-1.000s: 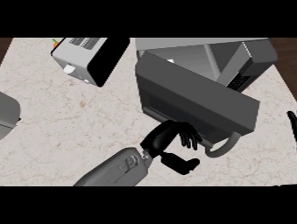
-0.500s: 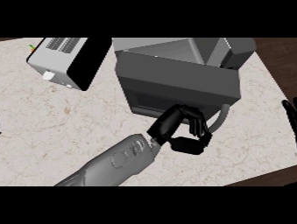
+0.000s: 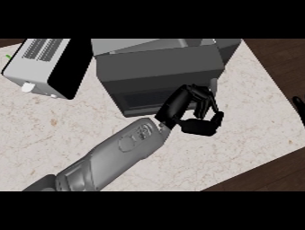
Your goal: Pick up the milk, place it into the microwave and close the microwave
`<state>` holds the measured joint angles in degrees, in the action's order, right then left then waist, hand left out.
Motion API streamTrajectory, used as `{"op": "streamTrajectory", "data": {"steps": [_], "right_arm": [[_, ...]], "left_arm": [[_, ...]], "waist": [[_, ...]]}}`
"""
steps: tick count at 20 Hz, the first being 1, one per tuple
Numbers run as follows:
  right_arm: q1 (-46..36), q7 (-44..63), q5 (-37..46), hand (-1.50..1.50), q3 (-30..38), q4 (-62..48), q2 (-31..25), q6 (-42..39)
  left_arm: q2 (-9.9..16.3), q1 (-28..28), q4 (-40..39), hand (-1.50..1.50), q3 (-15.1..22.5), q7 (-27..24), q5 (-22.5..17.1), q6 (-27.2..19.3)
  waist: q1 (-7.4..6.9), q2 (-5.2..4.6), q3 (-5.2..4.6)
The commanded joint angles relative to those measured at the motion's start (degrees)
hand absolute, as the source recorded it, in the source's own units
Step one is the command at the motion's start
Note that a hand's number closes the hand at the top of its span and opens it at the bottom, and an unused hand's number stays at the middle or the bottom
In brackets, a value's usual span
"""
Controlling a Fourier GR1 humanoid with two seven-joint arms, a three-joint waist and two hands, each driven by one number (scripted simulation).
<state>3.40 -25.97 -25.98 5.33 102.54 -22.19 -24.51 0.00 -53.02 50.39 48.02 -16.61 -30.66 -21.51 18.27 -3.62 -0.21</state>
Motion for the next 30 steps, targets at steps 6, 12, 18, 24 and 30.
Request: {"op": "streamTrajectory", "data": {"steps": [6,12,18,24,30], "right_arm": [[-2.5,3.1,-3.6,-1.5,0.5,1.5,-2.9,-2.2],[-3.6,4.9,-5.0,-1.5,1.0,3.0,-4.6,-2.6],[-5.0,6.5,-7.4,-1.5,1.6,2.8,-5.7,-2.8],[-6.6,7.5,-7.7,-1.5,3.1,2.6,-8.0,-3.1],[-7.7,9.1,-8.5,-1.5,4.6,2.6,-10.3,-3.1]], "left_arm": [[0.0,-8.0,-4.9,1.5,-1.9,-0.9,-4.5,-1.8],[0.0,-10.9,-8.7,1.5,-3.4,-1.7,-6.8,-2.9],[0.1,-12.1,-9.4,1.5,-3.5,-2.6,-8.2,-4.3],[0.1,-11.5,-8.8,1.5,-2.4,-3.4,-9.3,-6.4],[0.1,-11.5,-8.5,1.5,-2.3,-3.8,-10.4,-8.7]], "waist": [[3.85,-1.22,0.23],[5.46,-1.56,0.13],[6.45,-2.03,0.27],[7.47,-2.28,0.33],[7.98,-2.05,0.29]]}}
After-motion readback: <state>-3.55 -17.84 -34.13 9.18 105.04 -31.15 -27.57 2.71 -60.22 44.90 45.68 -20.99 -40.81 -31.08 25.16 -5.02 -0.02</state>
